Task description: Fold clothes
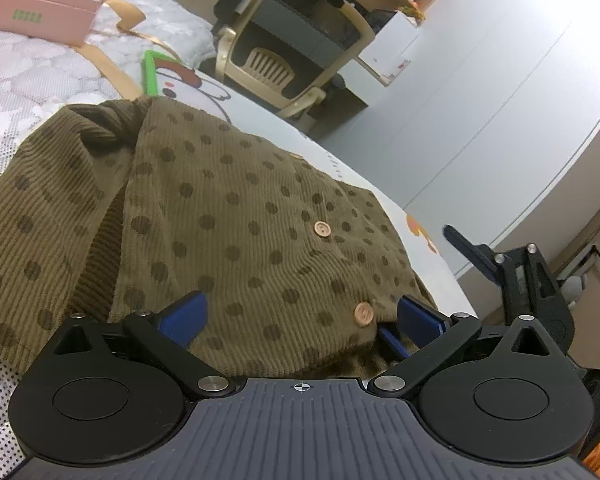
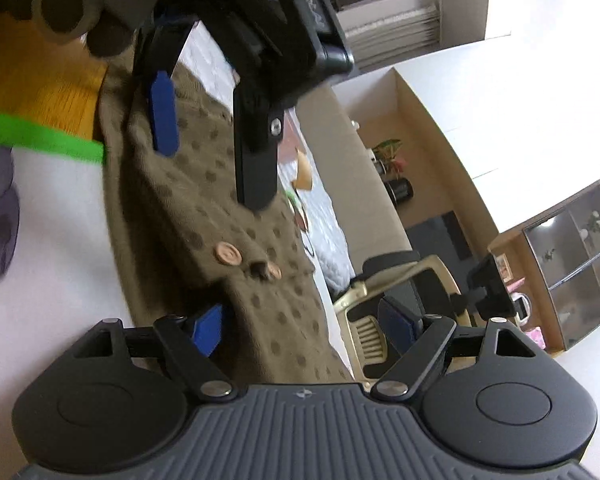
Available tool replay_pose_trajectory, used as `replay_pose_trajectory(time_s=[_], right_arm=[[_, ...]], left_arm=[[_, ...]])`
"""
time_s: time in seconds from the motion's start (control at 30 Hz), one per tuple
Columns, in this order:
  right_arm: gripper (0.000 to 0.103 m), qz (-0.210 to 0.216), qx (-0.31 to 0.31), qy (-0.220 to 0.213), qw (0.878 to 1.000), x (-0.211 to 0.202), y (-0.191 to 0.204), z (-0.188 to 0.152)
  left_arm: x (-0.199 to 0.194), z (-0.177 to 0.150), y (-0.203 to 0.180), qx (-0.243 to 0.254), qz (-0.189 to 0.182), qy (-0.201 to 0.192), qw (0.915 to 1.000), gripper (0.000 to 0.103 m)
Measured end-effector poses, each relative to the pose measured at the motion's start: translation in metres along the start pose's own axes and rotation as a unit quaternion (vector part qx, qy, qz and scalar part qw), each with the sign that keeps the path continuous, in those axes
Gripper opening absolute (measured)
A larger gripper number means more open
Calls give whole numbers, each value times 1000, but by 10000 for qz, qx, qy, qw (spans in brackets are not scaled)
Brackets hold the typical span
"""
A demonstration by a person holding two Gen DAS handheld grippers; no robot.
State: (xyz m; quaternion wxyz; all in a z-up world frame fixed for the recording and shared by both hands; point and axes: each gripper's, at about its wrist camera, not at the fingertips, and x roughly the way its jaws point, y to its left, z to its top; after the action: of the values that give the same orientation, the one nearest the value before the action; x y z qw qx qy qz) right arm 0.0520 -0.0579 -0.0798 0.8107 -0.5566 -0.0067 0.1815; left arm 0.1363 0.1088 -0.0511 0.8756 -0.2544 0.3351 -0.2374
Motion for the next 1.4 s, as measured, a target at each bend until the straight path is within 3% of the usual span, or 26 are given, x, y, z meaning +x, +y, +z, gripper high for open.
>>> replay_pose_trajectory(time_s=[0.2, 0.3, 0.37, 0.53, 0.67, 0.8, 0.97, 1.07, 1.2, 1.3, 1.4], right_arm=[[80, 3, 999, -707, 9925, -50, -37, 3], [80, 152, 1305, -416, 9905, -60, -53, -7], [80, 475, 1794, 13, 9826, -53, -64, -21], [80, 1042, 3091, 1426, 9345, -11, -82, -82], [81, 1483, 3622, 1867, 9011, -16, -94, -116], [81, 1893, 4503, 1489, 8597, 5, -132, -118], [81, 2366, 5456, 942, 7984, 39, -177, -116], [81, 2488, 5392, 654, 8019, 83, -177, -96], [81, 2594, 5424, 763, 7954, 113, -158, -98], [81, 2672, 5451, 858, 7900, 134, -143, -101], [81, 2750, 5477, 953, 7844, 155, -128, -104]], left_arm=[[-1, -1, 2, -113, -38, -18, 9999, 103], [-1, -1, 2, -97, -31, -24, 9999, 103], [-1, -1, 2, -85, -22, -25, 10000, 103], [-2, -4, -2, 11, 106, 37, 9999, 103], [-6, -9, -11, 205, 272, 212, 9992, 103], [-11, 4, -23, 420, 199, 434, 9980, 103], [-7, 60, -28, 615, 33, 13, 9981, 103], [13, 95, -15, 174, -105, -177, 9996, 103], [72, 113, 14, -417, 59, 332, 9986, 103], [83, 107, 21, -213, 58, 391, 9990, 103], [54, 109, 22, -29, 219, 141, 9997, 103]])
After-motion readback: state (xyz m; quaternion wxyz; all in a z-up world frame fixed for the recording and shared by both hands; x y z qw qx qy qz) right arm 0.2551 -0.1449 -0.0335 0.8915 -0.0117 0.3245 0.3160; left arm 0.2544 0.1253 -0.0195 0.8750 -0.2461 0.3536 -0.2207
